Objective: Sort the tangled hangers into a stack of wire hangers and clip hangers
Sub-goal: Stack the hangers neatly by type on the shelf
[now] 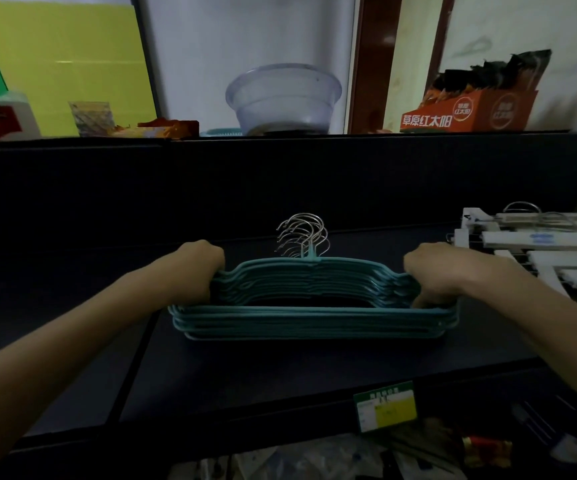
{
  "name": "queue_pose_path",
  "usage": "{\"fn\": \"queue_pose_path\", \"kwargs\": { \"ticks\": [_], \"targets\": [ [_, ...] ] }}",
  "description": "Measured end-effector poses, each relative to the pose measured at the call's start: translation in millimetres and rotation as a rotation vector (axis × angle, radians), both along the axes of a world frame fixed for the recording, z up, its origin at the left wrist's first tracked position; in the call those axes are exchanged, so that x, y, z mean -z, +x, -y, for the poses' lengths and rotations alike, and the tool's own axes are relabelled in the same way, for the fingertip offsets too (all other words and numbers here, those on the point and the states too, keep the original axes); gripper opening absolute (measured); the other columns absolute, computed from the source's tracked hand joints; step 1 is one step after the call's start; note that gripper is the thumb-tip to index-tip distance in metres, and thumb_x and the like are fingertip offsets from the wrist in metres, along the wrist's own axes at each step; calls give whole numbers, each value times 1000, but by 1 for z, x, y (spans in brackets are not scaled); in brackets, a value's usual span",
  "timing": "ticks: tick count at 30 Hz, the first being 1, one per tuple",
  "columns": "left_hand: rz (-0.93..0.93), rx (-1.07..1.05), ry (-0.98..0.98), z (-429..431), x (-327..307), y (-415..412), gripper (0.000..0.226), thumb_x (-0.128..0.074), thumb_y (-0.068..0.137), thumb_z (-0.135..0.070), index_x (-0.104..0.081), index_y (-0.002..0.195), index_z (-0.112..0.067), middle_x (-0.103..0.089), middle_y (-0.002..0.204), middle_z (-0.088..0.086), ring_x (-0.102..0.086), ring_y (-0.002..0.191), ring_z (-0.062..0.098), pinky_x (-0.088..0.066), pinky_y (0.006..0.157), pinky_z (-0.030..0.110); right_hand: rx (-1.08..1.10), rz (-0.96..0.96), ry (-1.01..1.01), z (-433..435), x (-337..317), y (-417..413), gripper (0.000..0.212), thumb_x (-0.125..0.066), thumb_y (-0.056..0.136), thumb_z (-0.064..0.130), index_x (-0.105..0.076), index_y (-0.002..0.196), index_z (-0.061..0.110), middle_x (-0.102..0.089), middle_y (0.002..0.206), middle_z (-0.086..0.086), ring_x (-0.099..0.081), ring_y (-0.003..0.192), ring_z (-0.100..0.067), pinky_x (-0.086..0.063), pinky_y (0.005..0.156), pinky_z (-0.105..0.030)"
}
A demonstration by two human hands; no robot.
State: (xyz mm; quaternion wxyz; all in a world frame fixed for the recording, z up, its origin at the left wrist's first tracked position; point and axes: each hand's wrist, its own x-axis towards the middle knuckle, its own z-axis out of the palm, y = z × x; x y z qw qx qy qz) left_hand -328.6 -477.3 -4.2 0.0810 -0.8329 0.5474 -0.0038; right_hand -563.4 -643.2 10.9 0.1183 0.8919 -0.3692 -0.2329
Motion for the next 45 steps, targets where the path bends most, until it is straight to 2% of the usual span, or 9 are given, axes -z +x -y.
{"fn": "queue_pose_path", "kwargs": {
  "ticks": [5,11,17,21,32,34,38,41,45],
  "targets": [
    [-57,33,98,3,-7,1,27,-65,80,-19,-44,62,-18,-49,69,-4,-52,69,15,-43,60,24,-27,76,54,1,-2,-3,33,-63,85,37,-55,100,8,-45,76,1,-49,75,-19,-42,68,-28],
    [-244,187,172,-2,-21,7,18,-65,83,-30,-59,67,-25,-60,67,-12,-57,64,1,-47,63,18,-149,270,157,5,-7,-3,40,-70,79,35,-42,55,22,-44,57,6,-41,51,-7,-36,49,-21],
    [-215,188,195,-1,-21,11,24,-64,83,-30,-67,78,-7,-67,75,3,-62,68,13,-50,65,27,-172,290,134,4,-3,-1,36,-71,78,36,-49,59,16,-45,58,2,-41,51,-11,-37,54,-28],
    [-162,164,214,-1,-18,18,25,-66,81,-35,-65,71,-12,-65,70,-1,-61,65,13,-50,62,26,-152,255,204,7,-11,-9,29,-69,79,39,-71,91,12,-67,78,-1,-54,62,-9,-43,59,-23],
    [-329,162,117,-14,-17,25,31,-61,83,-39,-64,61,-17,-61,56,-6,-52,46,0,-41,50,17,-173,262,122,8,-11,-19,24,-66,81,40,-63,67,21,-55,61,2,-47,53,-9,-36,52,-24],
    [-500,108,17,-21,-14,27,32,-63,76,-50,-71,70,-19,-69,62,-8,-62,56,1,-45,54,15,-137,399,314,14,-10,-30,25,-65,79,45,-73,89,22,-67,69,6,-55,56,-3,-39,53,-17],
    [-1173,-162,-330,-36,13,25,82,-59,43,-85,-74,93,-21,-74,96,1,-69,90,16,-51,83,31,109,987,810,11,14,-47,89,-49,54,85,-47,128,35,-55,120,26,-50,107,12,-39,91,-12],
    [-1619,-332,-656,-37,33,13,73,-33,78,-72,-74,89,-12,-73,96,12,-70,83,24,-47,79,39,338,1540,1070,5,50,-42,78,-27,75,75,-45,133,27,-53,133,10,-47,126,-10,-34,108,-38],
    [-1731,-322,-866,-34,41,-2,79,-20,85,-67,-72,88,-7,-73,89,15,-70,73,25,-50,72,39,416,1818,1178,-1,64,-33,77,-23,78,73,-49,129,22,-53,134,1,-50,123,-19,-38,103,-42]
  ]
}}
